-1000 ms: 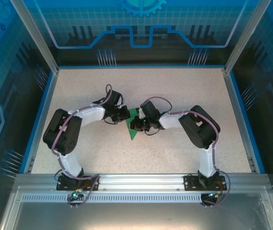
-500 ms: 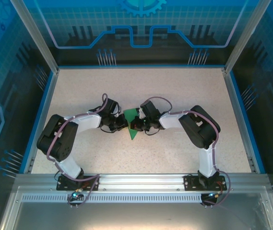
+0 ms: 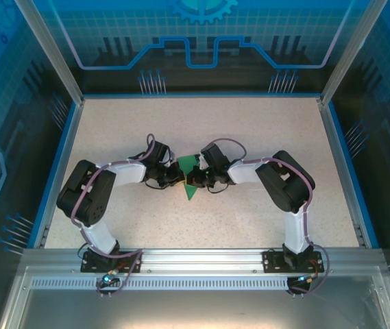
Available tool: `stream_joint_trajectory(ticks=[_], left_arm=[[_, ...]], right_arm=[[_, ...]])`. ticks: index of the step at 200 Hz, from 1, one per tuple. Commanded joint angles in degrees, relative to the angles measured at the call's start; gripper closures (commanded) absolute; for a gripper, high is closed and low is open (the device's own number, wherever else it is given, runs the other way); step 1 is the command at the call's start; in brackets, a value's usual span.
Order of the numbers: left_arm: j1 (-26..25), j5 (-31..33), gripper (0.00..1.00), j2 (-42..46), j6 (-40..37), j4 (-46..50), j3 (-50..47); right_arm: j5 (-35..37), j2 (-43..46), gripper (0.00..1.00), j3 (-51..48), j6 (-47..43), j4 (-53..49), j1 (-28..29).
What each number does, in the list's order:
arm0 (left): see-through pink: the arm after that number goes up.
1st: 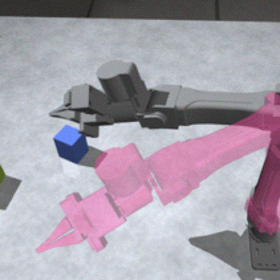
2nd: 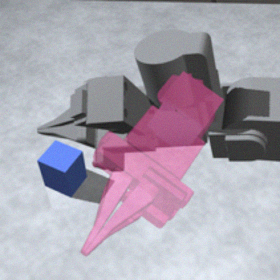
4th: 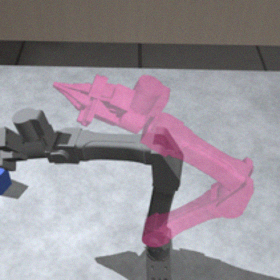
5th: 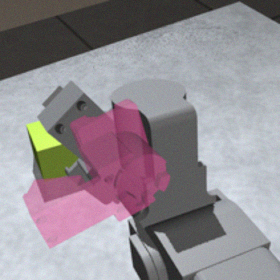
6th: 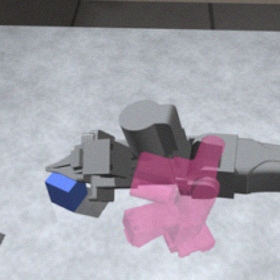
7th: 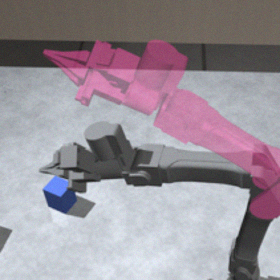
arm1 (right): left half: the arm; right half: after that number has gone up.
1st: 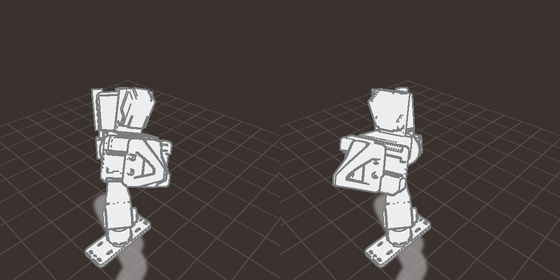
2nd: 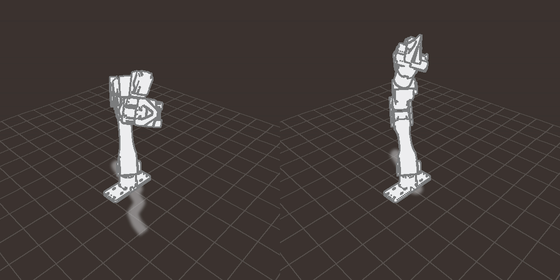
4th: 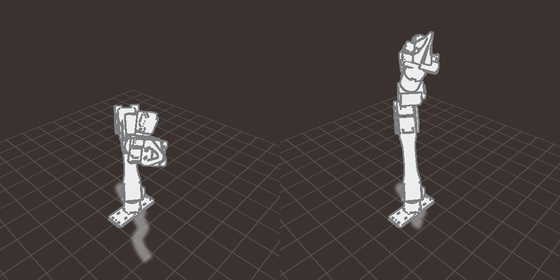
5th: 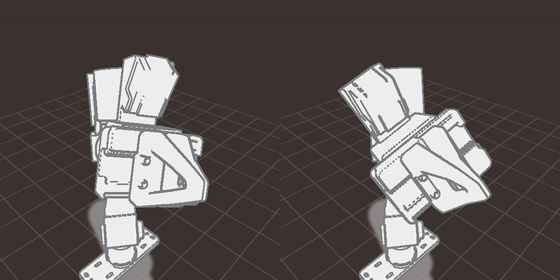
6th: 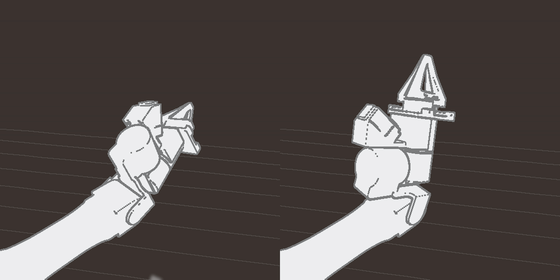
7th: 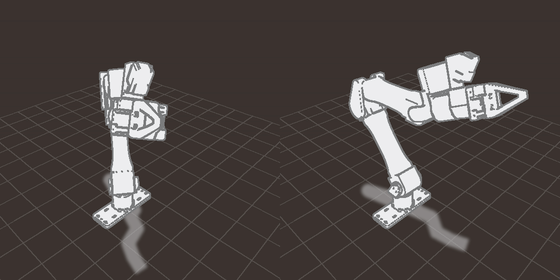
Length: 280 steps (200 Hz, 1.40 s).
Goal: Fold a paper plane with a square sheet of paper (pick it up from the middle)
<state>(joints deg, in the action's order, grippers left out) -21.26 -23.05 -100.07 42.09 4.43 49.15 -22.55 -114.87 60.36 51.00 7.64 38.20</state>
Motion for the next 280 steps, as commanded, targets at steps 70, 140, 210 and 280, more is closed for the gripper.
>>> stream_joint_trajectory(ticks=[70, 140, 210, 280], left_arm=[[0.1, 2.8, 1.00, -4.0, 0.5, 1.5, 2.1], [-0.2, 4.1, 1.00, -5.6, -0.5, 4.2, 3.1], [-1.3, 7.9, 1.00, -7.5, -2.3, 9.7, 4.4], [-1.5, 8.0, 1.00, -8.7, -2.3, 10.0, 4.7]], right_arm=[[2.2, -2.1, 1.00, -1.4, -0.5, -7.6, -0.5], [1.2, -1.8, 1.00, -1.0, -0.6, -7.4, -0.5], [-1.8, 2.1, 1.00, -0.1, -1.4, -6.1, -0.5], [-2.4, 6.2, 1.00, -2.8, -2.1, -5.9, -0.4]])
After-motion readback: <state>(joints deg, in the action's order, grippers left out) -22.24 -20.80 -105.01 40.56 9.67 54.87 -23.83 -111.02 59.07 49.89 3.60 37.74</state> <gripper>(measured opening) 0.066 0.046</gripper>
